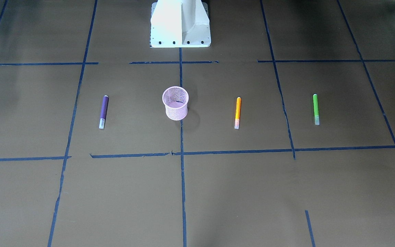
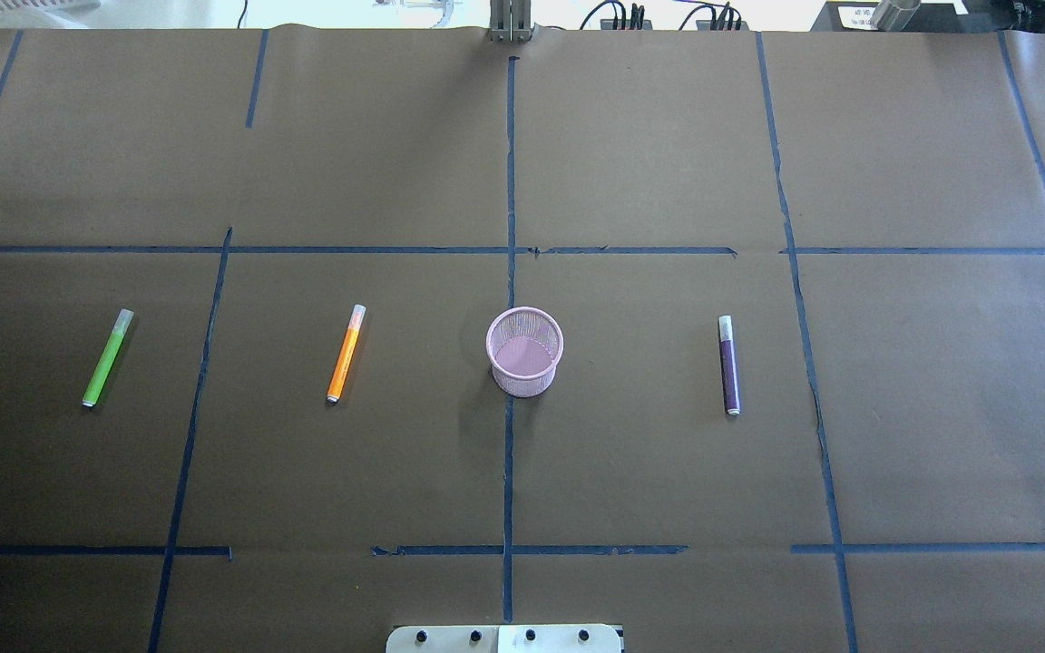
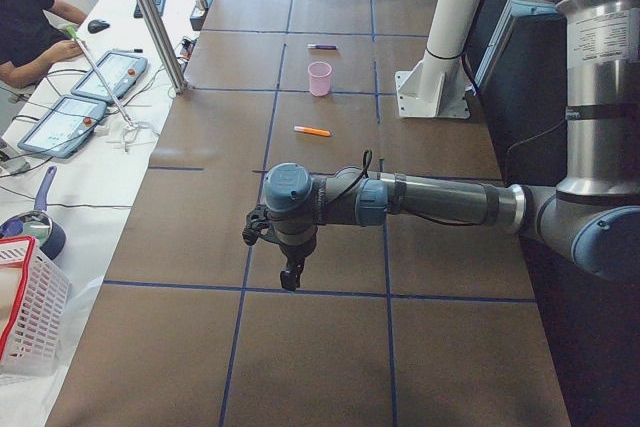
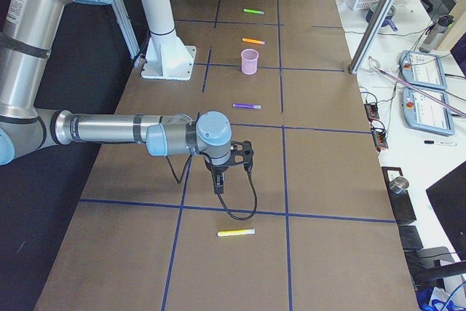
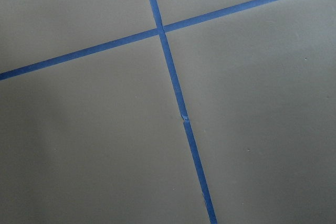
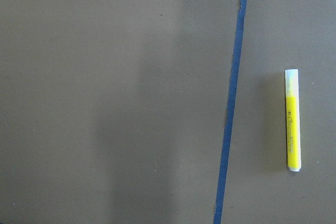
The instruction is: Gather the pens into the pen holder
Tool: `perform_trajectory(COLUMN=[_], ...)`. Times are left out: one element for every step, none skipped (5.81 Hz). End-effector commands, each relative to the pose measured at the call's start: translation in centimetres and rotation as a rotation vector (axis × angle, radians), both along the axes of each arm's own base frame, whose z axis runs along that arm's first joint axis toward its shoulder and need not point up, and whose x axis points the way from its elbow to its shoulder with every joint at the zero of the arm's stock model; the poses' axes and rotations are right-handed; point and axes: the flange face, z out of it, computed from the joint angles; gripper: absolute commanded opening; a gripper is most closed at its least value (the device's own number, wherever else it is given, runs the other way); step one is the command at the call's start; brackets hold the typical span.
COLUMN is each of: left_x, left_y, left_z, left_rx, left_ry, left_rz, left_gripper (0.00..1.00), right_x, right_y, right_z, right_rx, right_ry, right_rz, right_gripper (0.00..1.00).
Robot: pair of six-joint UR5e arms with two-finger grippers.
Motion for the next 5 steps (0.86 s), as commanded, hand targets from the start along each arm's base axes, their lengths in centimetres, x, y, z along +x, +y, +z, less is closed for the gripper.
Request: perform_trajectory(left_x=[0.0, 0.4, 1.2, 4.2, 7.4], left_y=[0.8, 0.7, 0.3, -0.5, -1.6], left_z=[-0.7, -2.1, -2.9, -3.6, -4.8], left_rx=[0.023, 0.042, 0.053, 0.061, -0.004], left_ry=[0.004, 0.057, 0.109, 0.122, 0.121], left_rz=[0.006, 0.004, 0.014, 0.080, 0.060], left_gripper=[1.00, 1.00, 1.00, 1.00, 1.00], right_x=[-1.5, -1.6, -1.6, -1.6, -1.7], right_y=[-0.5, -0.7, -0.7, -0.8, -0.8], right_z=[-0.4, -0.8, -0.9, -0.9, -0.9], right_rx=[0.037, 0.073, 0.085, 0.084, 0.086], right_ry=[0.003, -0.002, -0.003, -0.003, -0.004], right_rz=[-0.045, -0.042, -0.045, -0.043, -0.045], right_gripper=[1.00, 1.00, 1.00, 1.00, 1.00])
